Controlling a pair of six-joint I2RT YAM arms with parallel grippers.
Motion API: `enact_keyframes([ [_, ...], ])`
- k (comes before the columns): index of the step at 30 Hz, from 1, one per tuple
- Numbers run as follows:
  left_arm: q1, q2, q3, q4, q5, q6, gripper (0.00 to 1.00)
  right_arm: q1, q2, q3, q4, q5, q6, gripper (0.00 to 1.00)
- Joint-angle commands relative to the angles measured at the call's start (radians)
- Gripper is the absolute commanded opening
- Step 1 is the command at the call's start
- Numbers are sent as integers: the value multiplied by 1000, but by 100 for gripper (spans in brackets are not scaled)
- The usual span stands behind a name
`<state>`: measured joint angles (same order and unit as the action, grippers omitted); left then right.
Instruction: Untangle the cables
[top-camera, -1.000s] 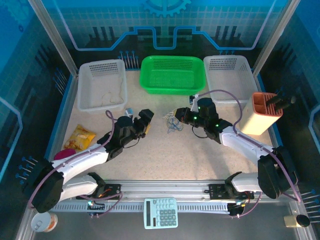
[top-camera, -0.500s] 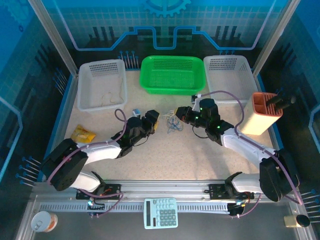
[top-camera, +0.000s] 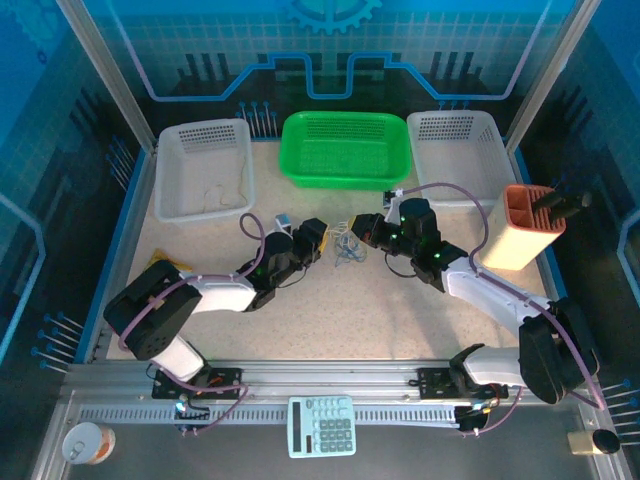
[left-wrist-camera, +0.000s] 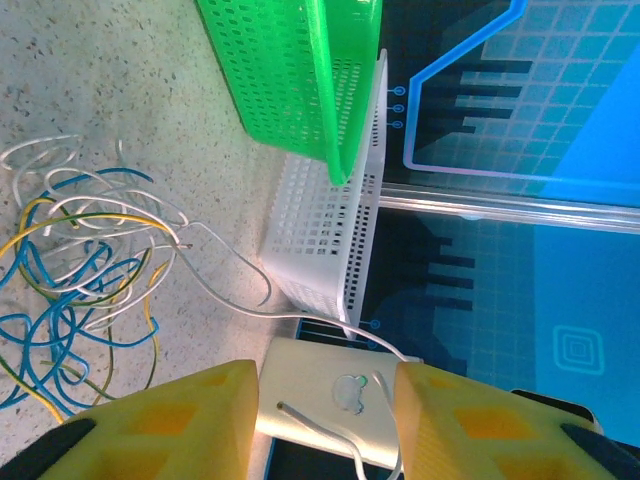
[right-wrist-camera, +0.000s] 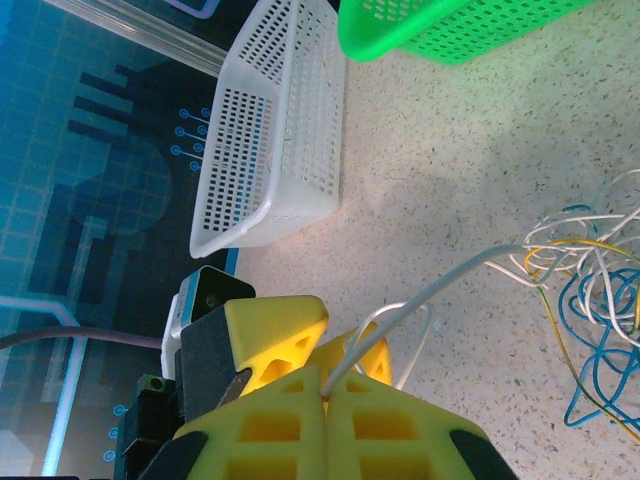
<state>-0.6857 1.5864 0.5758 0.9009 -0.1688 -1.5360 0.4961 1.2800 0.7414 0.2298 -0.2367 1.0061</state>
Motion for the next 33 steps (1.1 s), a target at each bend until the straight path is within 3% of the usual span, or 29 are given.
enact_keyframes([
  [1,-9,18,30,73,-17,-7,40,-11,-14,-13,34,-2,11,0],
  [10,-11,37,33,98,-17,-6,29,-10,-13,-16,34,-4,11,0],
  [18,-9,6,13,114,-45,21,0,-22,-20,-31,28,16,6,0],
  [25,22,-132,4,8,-52,111,0,-60,-22,-78,19,43,-11,0],
  [33,45,-331,111,-237,-21,317,0,-79,29,-123,78,19,-5,0],
])
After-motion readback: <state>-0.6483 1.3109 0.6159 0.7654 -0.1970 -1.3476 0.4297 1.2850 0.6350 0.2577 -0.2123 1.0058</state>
